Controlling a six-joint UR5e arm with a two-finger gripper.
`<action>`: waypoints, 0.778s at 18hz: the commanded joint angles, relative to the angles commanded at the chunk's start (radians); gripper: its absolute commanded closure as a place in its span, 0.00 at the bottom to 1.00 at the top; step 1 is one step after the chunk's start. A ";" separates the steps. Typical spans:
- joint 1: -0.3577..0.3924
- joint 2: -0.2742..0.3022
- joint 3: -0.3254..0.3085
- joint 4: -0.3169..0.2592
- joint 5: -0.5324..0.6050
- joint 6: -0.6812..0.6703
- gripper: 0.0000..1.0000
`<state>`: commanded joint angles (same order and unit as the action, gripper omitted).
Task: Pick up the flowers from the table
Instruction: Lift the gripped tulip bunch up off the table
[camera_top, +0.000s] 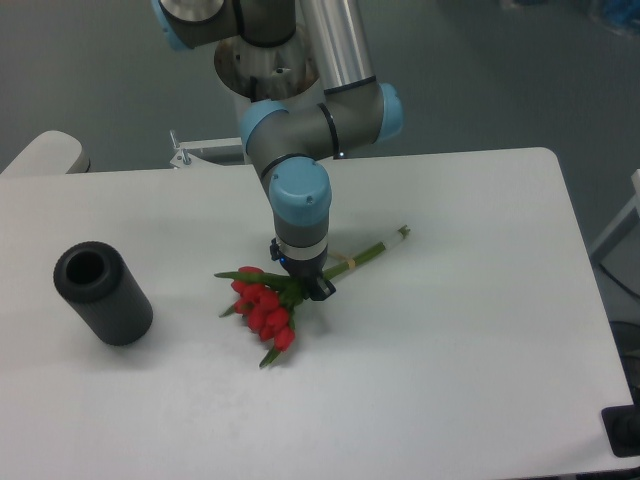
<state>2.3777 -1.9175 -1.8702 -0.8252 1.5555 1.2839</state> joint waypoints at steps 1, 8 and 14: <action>-0.002 0.002 0.029 0.000 -0.024 0.000 0.72; 0.046 0.017 0.213 -0.023 -0.333 -0.015 0.72; 0.110 0.026 0.273 -0.009 -0.587 -0.113 0.72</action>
<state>2.4881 -1.8914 -1.5970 -0.8345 0.9684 1.1708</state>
